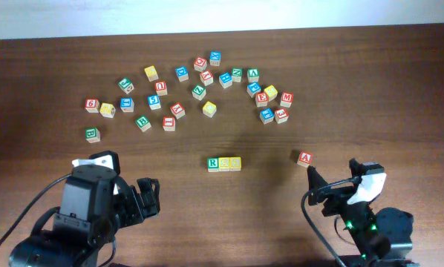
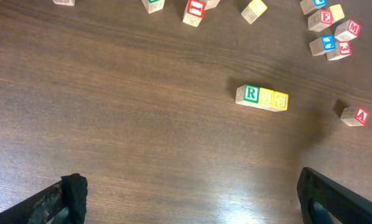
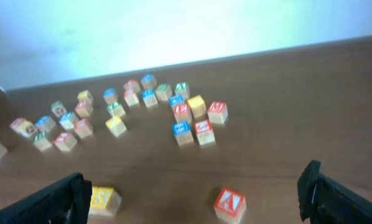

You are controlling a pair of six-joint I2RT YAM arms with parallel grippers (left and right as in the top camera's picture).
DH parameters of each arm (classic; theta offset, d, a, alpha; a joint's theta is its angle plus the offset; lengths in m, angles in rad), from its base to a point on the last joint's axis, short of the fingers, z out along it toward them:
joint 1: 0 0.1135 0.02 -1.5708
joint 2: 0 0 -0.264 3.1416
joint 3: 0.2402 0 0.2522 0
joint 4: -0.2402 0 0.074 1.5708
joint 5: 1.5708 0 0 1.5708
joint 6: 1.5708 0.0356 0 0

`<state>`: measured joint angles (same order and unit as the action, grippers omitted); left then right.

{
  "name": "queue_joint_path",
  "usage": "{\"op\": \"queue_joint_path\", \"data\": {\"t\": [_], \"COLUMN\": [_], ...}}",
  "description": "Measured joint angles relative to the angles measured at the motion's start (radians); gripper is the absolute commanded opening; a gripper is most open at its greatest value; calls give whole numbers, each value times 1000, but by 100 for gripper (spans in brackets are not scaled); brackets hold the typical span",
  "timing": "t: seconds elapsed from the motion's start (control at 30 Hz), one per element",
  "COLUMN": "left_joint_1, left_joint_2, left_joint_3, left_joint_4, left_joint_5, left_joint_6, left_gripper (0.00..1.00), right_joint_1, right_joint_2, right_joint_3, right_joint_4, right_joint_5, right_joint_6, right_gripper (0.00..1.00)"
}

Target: Spell out RSS

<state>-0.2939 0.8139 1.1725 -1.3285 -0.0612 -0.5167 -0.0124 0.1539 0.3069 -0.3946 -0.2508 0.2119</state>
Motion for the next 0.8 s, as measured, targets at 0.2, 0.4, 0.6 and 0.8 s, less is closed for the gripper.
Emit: {"op": "queue_joint_path", "data": {"t": [0.2, 0.4, 0.6, 0.8], "left_joint_1": [0, 0, 0, 0], "left_joint_2": [-1, -1, -1, -1], "left_joint_3": [0, 0, 0, 0], "left_joint_4": [1, 1, 1, 1], "left_joint_5": [0, 0, 0, 0], "left_joint_6": [0, 0, 0, 0], "left_gripper": [99, 99, 99, 99], "right_joint_1": [0, 0, 0, 0], "right_joint_2": [-138, -140, -140, -142], "right_joint_3": [-115, -241, -294, -296], "right_joint_4": [148, 397, 473, 323], "right_joint_5": [-13, 1, 62, 194], "right_joint_6": [-49, -68, -111, -159], "right_gripper": [98, 98, 98, 98]}}
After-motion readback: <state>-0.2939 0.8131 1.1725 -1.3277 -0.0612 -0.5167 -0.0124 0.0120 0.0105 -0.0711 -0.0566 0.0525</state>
